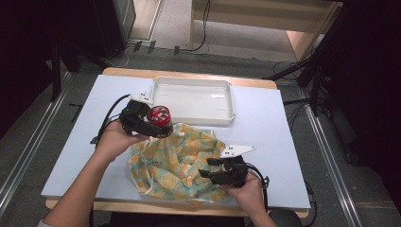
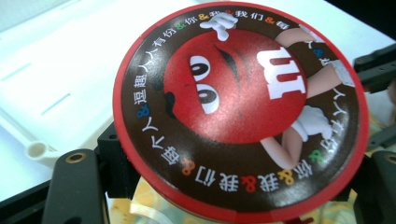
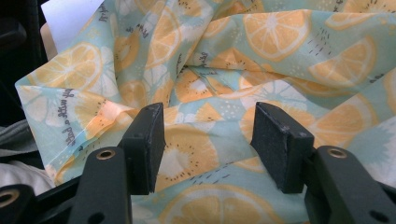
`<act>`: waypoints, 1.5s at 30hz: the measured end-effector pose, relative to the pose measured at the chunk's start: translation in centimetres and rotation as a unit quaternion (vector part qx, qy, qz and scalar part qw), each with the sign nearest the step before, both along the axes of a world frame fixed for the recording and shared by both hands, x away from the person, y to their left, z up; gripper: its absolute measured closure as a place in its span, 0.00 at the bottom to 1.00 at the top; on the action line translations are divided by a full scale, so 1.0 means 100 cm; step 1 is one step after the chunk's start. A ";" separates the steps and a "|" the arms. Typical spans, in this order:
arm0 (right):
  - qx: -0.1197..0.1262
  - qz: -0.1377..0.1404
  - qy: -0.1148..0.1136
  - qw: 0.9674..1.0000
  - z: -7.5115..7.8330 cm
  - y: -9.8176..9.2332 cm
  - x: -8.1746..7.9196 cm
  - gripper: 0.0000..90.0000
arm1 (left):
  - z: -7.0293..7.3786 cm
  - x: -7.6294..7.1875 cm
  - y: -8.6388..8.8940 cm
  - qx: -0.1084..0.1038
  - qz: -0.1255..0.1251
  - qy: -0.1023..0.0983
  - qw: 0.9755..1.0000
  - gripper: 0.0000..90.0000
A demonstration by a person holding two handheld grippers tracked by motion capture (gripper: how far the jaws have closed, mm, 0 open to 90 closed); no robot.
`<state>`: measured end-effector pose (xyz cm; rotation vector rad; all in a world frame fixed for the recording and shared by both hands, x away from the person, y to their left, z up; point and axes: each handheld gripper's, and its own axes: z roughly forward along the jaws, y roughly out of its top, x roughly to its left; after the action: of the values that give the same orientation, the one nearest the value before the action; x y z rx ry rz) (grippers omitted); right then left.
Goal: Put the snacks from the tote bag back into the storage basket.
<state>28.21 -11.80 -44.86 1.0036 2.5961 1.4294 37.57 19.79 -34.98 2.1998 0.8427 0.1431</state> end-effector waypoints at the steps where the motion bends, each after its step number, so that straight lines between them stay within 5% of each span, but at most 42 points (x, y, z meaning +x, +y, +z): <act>1: 0.000 0.000 -0.001 1.000 0.000 0.000 0.000 0.50 | 0.000 0.003 0.000 0.002 0.000 -0.003 1.000 0.28; 17: 0.008 -0.003 0.007 1.000 -0.002 0.002 -0.003 0.50 | -0.004 0.040 0.002 -0.017 0.016 0.008 1.000 0.28; 27: 0.008 -0.008 0.005 1.000 -0.002 -0.001 -0.005 0.50 | -0.003 0.056 -0.003 0.003 0.016 -0.010 1.000 0.29; 45: 0.000 -0.009 0.007 1.000 -0.004 0.000 -0.006 0.50 | -0.018 0.093 -0.012 0.011 0.021 0.009 1.000 0.29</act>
<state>27.58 -11.82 -45.22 1.0385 2.5894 1.4222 46.82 18.61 -36.77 2.2071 0.9027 0.1532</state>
